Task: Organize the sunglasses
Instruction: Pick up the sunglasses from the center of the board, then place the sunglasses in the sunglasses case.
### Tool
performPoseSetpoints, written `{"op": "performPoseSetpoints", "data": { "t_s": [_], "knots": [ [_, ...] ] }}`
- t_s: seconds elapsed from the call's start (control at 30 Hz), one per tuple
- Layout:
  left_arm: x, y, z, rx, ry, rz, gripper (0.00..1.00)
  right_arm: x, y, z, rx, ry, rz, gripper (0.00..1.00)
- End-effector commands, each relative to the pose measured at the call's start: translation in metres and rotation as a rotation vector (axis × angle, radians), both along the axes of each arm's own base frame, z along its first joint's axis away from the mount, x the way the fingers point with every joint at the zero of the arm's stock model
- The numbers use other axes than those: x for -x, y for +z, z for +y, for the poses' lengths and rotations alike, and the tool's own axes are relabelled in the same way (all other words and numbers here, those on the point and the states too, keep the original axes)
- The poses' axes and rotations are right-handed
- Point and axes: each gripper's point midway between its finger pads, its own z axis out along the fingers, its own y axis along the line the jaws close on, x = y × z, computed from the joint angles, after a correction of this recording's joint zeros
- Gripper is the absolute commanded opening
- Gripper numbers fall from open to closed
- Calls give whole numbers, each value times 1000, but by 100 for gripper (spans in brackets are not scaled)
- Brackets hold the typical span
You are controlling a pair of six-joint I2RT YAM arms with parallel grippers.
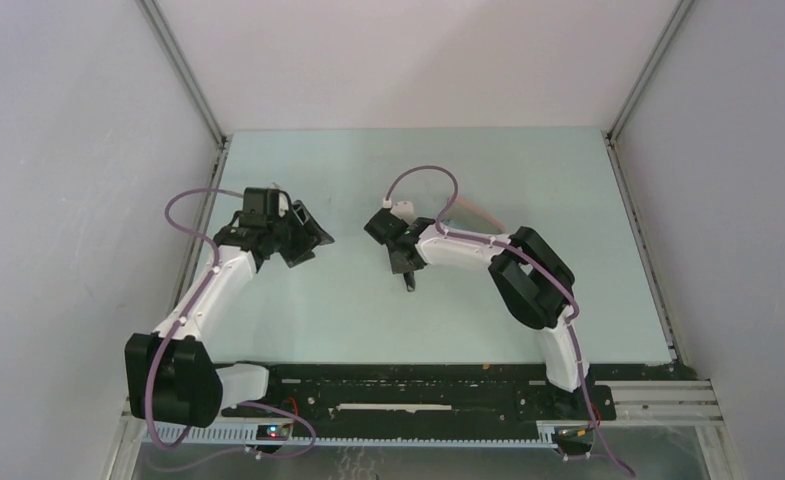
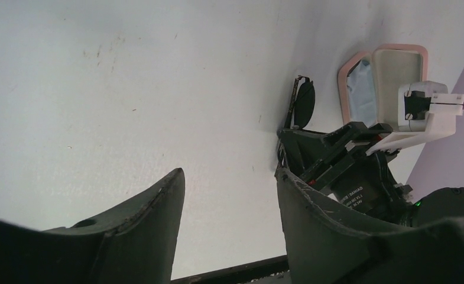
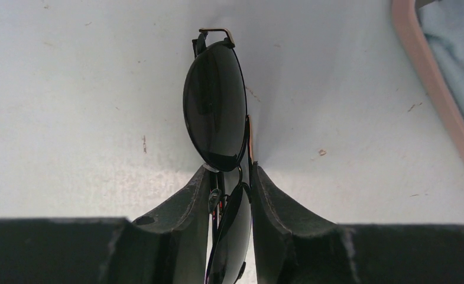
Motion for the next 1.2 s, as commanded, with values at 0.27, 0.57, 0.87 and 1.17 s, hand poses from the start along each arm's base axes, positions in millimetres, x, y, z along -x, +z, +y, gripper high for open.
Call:
{"op": "performPoseSetpoints", "data": {
  "t_s": [0.27,0.57,0.87,1.17],
  "knots": [
    [-5,-4,-2,14,-15,-2,63,-23,58,-22,181,312,-214,24],
    [-9,-6,-1,1,-21,2,63,-36,78,-42,263,408,-287,25],
    [-9,-8,2,-9,-28,8,63,-64,86,-69,462,460,-370,26],
    [-10,-8,3,0,-30,6,63,-94,82,-111,693,424,-461,27]
  ]
}}
